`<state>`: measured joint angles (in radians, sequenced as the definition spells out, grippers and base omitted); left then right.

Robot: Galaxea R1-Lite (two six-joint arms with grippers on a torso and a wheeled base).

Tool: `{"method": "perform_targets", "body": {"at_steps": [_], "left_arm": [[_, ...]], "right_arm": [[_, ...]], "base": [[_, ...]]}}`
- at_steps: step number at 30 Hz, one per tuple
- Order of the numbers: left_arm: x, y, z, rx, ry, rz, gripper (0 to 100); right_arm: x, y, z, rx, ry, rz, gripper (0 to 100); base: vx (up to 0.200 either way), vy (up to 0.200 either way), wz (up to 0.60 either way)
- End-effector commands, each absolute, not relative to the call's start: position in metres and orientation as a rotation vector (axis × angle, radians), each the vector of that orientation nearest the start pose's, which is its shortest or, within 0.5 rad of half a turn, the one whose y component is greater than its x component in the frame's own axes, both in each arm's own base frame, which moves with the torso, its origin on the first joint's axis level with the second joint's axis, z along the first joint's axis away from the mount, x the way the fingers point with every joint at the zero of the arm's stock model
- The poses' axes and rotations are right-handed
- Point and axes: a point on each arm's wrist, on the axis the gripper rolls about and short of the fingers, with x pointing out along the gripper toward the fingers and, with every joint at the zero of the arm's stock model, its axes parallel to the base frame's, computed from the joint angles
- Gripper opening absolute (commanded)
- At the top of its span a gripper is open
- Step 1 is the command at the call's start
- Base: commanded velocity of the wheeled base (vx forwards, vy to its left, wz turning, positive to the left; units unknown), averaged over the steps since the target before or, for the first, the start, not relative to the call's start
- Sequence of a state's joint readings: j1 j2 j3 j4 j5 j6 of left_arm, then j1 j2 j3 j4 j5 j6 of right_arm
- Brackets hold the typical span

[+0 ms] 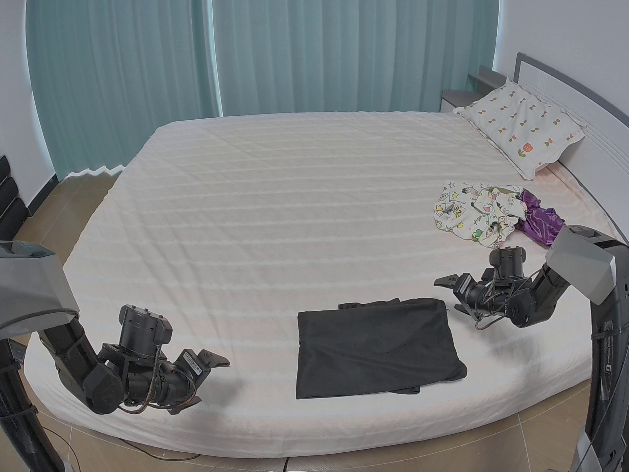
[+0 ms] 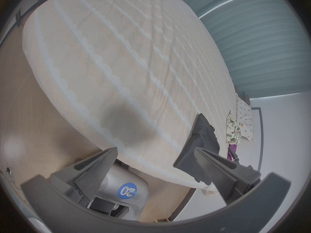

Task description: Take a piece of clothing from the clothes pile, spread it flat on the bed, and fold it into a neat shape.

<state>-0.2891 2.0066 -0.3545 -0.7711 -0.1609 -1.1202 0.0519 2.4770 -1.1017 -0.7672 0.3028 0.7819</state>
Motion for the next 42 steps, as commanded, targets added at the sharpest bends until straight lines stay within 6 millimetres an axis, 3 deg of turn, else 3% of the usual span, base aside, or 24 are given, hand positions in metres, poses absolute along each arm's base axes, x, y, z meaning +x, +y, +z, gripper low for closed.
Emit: {"method": "perform_targets", "body": {"at_steps": [1, 3, 10, 11, 15, 19, 29, 34, 37, 42], "left_arm": [[0.241, -0.076, 0.014, -0.97, 1.015, 0.117, 100], [0.241, -0.076, 0.014, -0.97, 1.015, 0.117, 100], [0.237, -0.076, 0.012, -0.959, 1.027, 0.117, 100], [0.238, -0.077, 0.012, -0.959, 1.027, 0.117, 100], [0.238, -0.077, 0.012, -0.954, 1.029, 0.114, 100], [0.238, -0.077, 0.011, -0.951, 1.031, 0.113, 100], [0.237, -0.077, 0.01, -0.939, 1.011, 0.141, 100], [0.242, -0.079, 0.007, -0.933, 0.971, 0.148, 100], [0.246, -0.092, 0.016, -0.908, 0.845, 0.108, 100], [0.25, -0.111, 0.016, -0.786, 0.813, 0.003, 100]], "right_arm": [[0.418, 0.024, -0.014, 0.854, 0.686, 0.083, 100], [0.406, 0.023, -0.009, 0.873, 0.678, 0.081, 100], [0.377, 0.034, -0.021, 0.856, 0.679, 0.111, 100], [0.362, 0.033, -0.027, 0.846, 0.686, 0.105, 100], [0.337, 0.025, -0.029, 0.847, 0.647, 0.104, 100], [0.324, 0.017, -0.03, 0.851, 0.612, 0.097, 100], [0.323, 0.015, -0.031, 0.852, 0.614, 0.093, 100], [0.322, 0.016, -0.033, 0.852, 0.62, 0.09, 100], [0.322, 0.017, -0.034, 0.851, 0.622, 0.092, 100], [0.323, 0.02, -0.036, 0.848, 0.631, 0.098, 100]], "base": [[0.0, 0.0, 0.0], [0.0, 0.0, 0.0], [0.0, -0.057, 0.0], [0.0, -0.2, 0.0], [0.0, -0.2, 0.0], [0.0, -0.2, 0.0], [0.0, -0.2, 0.0], [0.0, 0.0, 0.0], [0.0, 0.0, 0.0], [0.0, 0.0, 0.0]]}}
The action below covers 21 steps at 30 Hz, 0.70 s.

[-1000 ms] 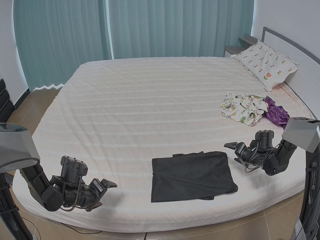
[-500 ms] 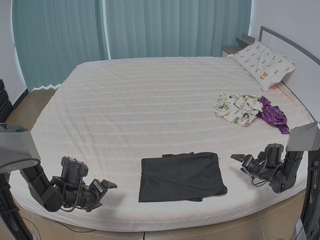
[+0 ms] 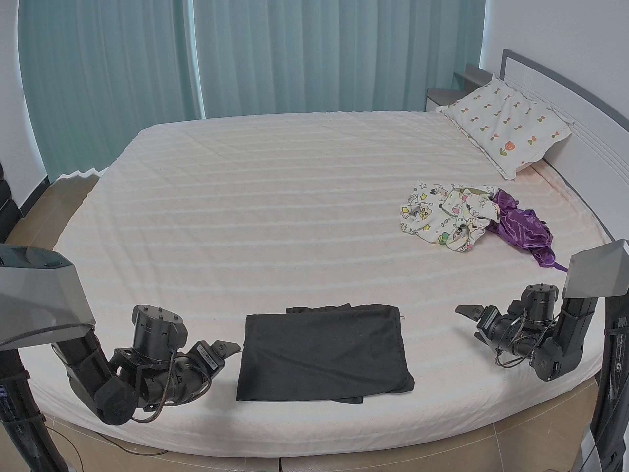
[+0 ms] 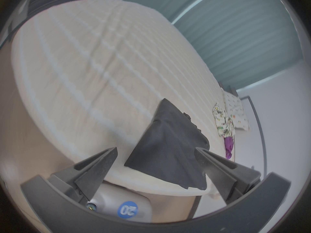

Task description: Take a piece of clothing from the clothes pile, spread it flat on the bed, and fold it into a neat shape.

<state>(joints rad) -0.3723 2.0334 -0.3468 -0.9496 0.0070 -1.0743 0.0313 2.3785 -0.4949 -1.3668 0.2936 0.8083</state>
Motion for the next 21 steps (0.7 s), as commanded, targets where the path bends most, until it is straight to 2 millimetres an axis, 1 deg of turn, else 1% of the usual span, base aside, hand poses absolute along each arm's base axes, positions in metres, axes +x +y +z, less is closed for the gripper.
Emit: {"method": "perform_targets", "body": {"at_steps": [1, 3, 5, 6, 7, 10, 12, 16, 21], "left_arm": [[0.253, -0.111, 0.016, -0.744, 0.801, -0.017, 100], [0.26, -0.112, 0.017, -0.691, 0.782, -0.063, 100], [0.26, -0.112, 0.017, -0.687, 0.783, -0.067, 100], [0.266, -0.115, 0.003, -0.63, 0.828, -0.139, 100], [0.269, -0.117, -0.007, -0.581, 0.836, -0.182, 100], [0.275, -0.121, -0.029, -0.487, 0.816, -0.225, 100], [0.276, -0.124, -0.039, -0.472, 0.786, -0.219, 100], [0.274, -0.125, -0.058, -0.453, 0.806, -0.193, 100], [0.276, -0.126, -0.059, -0.458, 0.799, -0.191, 100]], "right_arm": [[0.323, 0.021, -0.037, 0.846, 0.633, 0.101, 100], [0.322, 0.022, -0.037, 0.84, 0.636, 0.106, 100], [0.322, 0.022, -0.037, 0.84, 0.636, 0.106, 100], [0.322, 0.023, -0.037, 0.834, 0.636, 0.109, 100], [0.323, 0.023, -0.039, 0.834, 0.64, 0.107, 100], [0.323, 0.023, -0.041, 0.833, 0.645, 0.106, 100], [0.323, 0.023, -0.042, 0.833, 0.647, 0.108, 100], [0.322, 0.027, -0.043, 0.83, 0.656, 0.116, 100], [0.322, 0.031, -0.045, 0.816, 0.666, 0.127, 100]], "base": [[0.0, 0.0, 0.0], [0.0, 0.0, 0.0], [0.0, 0.0, 0.0], [0.0, 0.0, 0.0], [0.0, 0.0, 0.0], [0.0, 0.0, 0.0], [0.0, 0.0, 0.0], [0.0, 0.0, 0.0], [0.0, 0.0, 0.0]]}}
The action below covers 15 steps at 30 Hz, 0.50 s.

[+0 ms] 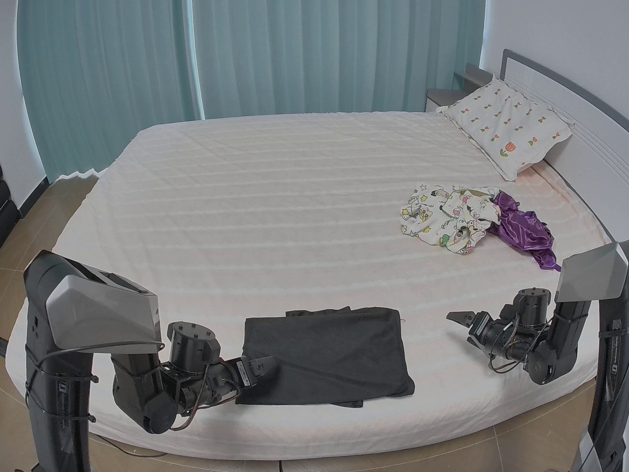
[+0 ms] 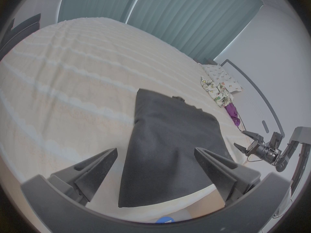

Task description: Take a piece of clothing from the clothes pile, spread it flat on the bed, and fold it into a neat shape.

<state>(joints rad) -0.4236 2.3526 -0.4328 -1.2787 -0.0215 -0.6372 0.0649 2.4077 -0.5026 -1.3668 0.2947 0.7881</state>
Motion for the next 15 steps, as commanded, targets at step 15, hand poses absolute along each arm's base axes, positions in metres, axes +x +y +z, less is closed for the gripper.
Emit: {"method": "perform_targets", "body": {"at_steps": [15], "left_arm": [[0.288, -0.147, -0.057, -0.524, 0.758, -0.242, 100]], "right_arm": [[0.324, 0.031, -0.048, 0.802, 0.665, 0.13, 100]], "base": [[0.0, 0.0, 0.0]]}}
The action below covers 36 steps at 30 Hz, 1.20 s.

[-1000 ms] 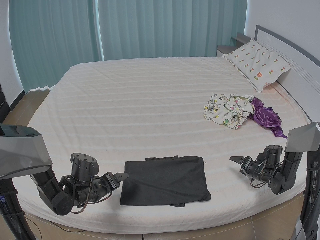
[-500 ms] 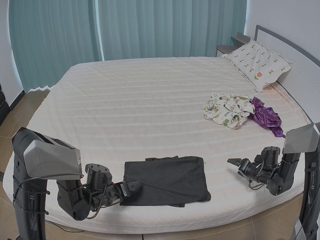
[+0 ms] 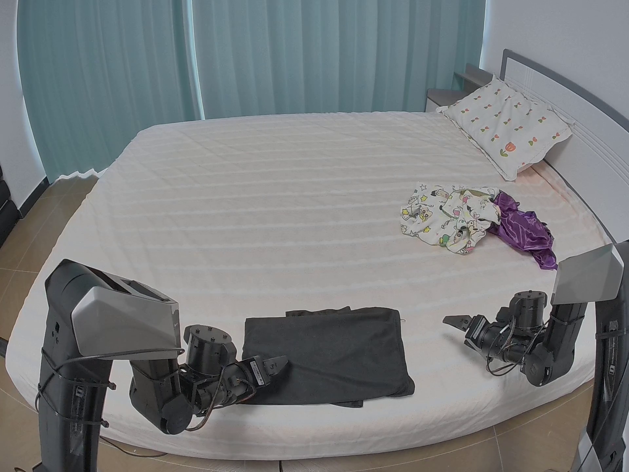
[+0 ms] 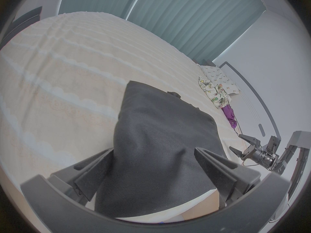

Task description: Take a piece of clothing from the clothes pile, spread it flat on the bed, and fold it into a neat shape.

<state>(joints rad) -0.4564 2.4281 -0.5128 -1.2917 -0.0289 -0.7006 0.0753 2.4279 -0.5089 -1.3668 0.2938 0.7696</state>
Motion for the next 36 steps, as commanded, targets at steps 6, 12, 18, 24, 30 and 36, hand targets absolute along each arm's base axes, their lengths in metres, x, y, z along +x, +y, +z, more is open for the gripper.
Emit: {"method": "perform_targets", "body": {"at_steps": [6, 12, 18, 24, 30, 36], "left_arm": [[0.291, -0.149, -0.06, -0.534, 0.724, -0.248, 0], [0.29, -0.148, -0.061, -0.542, 0.696, -0.257, 0], [0.288, -0.146, -0.06, -0.547, 0.689, -0.214, 0], [0.289, -0.145, -0.056, -0.569, 0.671, -0.194, 0], [0.287, -0.142, -0.056, -0.562, 0.67, -0.161, 0], [0.286, -0.136, -0.056, -0.569, 0.672, -0.14, 0]], "right_arm": [[0.324, 0.032, -0.048, 0.801, 0.667, 0.134, 100], [0.323, 0.031, -0.048, 0.802, 0.667, 0.129, 100], [0.323, 0.031, -0.049, 0.802, 0.671, 0.128, 100], [0.323, 0.031, -0.049, 0.803, 0.672, 0.129, 100], [0.323, 0.03, -0.049, 0.803, 0.671, 0.128, 100], [0.323, 0.03, -0.049, 0.809, 0.669, 0.129, 100]], "base": [[0.0, 0.0, 0.0], [0.0, 0.0, 0.0], [0.0, 0.0, 0.0], [0.0, 0.0, 0.0], [0.0, 0.033, 0.0], [0.0, 0.2, 0.0]]}}
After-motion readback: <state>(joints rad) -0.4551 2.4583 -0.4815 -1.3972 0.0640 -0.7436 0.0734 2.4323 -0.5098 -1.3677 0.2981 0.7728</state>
